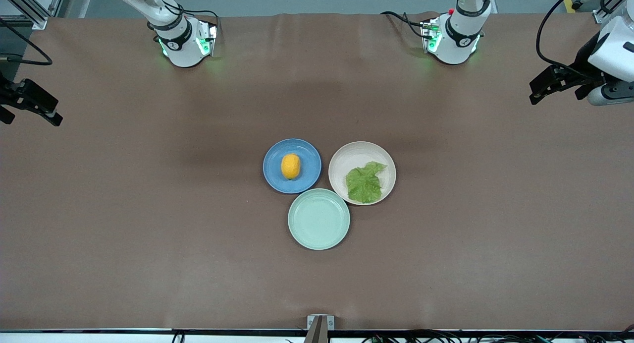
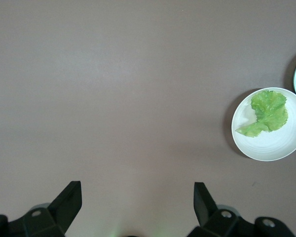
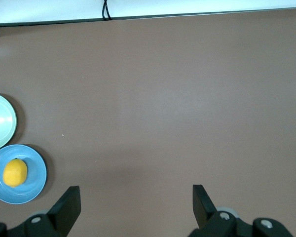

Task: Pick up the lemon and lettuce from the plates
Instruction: 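Reach the right gripper to the lemon while the left gripper reaches the lettuce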

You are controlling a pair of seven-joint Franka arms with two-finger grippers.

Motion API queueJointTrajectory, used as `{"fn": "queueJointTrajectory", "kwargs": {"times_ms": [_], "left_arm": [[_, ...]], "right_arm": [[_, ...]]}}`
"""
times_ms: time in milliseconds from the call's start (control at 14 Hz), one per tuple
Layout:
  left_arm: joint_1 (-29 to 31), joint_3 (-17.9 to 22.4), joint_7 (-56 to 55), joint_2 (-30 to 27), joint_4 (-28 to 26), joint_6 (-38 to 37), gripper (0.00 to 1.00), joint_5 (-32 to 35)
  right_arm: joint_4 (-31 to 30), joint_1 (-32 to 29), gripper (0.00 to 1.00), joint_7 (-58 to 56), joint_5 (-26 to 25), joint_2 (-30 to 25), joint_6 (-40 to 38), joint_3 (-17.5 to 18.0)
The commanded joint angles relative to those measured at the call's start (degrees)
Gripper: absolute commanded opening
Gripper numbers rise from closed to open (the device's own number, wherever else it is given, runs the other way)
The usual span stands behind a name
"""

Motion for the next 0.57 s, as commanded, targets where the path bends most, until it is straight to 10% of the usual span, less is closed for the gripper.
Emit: {"fn": "queueJointTrajectory", "kwargs": {"times_ms": [0,500], "left_arm": [[0.02,0.08,1.29,0.52,1.28,-1.13,1.0,-0.71],[-0.85,-0.62,0.25,3.59,1.28,-1.05,1.0,-0.45]], "right_arm": [[0.89,-0.07,1.0,0.49,-0.99,0.44,-0.55,0.18],[0.89,0.45,1.0,1.28,-0.81,0.96,-0.46,0.27]]}}
